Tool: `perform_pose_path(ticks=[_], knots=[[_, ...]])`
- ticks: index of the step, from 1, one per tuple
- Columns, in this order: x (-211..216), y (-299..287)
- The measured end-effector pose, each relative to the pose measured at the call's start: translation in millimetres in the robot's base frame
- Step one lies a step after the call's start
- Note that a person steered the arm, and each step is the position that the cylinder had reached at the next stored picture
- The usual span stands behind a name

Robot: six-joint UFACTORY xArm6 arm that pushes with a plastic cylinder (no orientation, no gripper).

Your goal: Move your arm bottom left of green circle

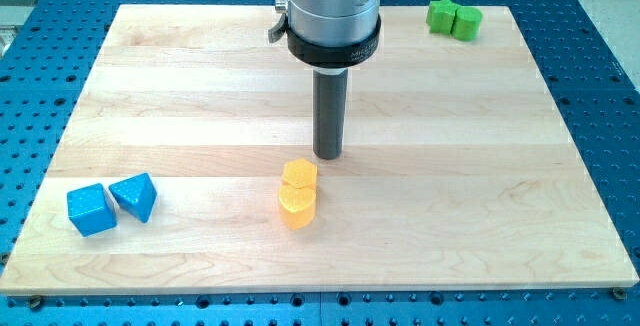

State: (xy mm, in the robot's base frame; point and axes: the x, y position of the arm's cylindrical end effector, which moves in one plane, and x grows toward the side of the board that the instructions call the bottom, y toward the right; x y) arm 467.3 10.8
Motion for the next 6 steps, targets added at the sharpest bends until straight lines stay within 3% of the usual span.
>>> perform_pose_path(ticks=[6], knots=[[7.2, -1.6]])
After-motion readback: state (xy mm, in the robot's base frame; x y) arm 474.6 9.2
